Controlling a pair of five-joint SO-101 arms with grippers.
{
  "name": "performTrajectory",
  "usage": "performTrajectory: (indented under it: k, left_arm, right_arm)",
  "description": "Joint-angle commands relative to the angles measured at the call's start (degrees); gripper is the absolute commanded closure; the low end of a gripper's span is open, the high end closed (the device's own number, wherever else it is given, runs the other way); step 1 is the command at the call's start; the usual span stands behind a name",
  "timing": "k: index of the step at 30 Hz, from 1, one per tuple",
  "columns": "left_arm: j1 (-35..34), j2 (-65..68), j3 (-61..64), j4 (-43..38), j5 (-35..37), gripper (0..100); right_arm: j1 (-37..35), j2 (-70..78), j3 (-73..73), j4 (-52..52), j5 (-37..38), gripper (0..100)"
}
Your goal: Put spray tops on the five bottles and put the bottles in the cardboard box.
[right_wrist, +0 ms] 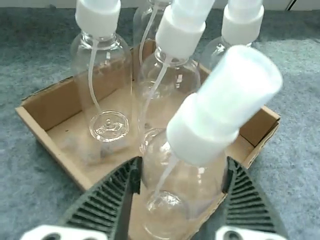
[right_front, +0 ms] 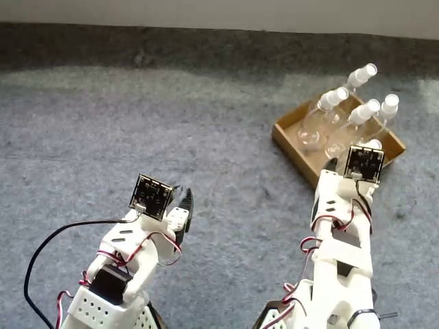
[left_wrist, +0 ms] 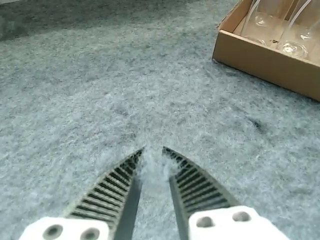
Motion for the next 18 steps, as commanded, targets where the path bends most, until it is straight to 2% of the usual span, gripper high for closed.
performTrajectory:
  k: [1,11,18]
  left_arm:
    - [-0.7,0.1,1.3,0.2,-0.3,100]
    - [-0.7,0.1,1.3,0.2,-0.3,100]
    - [-0.7,0.1,1.3,0.2,-0.3,100]
  right_arm:
    - [-0.7,-0.1,-2.2,-1.1,-0.5,71.1]
    - [-0.7,-0.2,-2.2,0.1,-0.2,68.3]
    - [-0.7,-2.9,-8.7,12.4,-0.3,67.0]
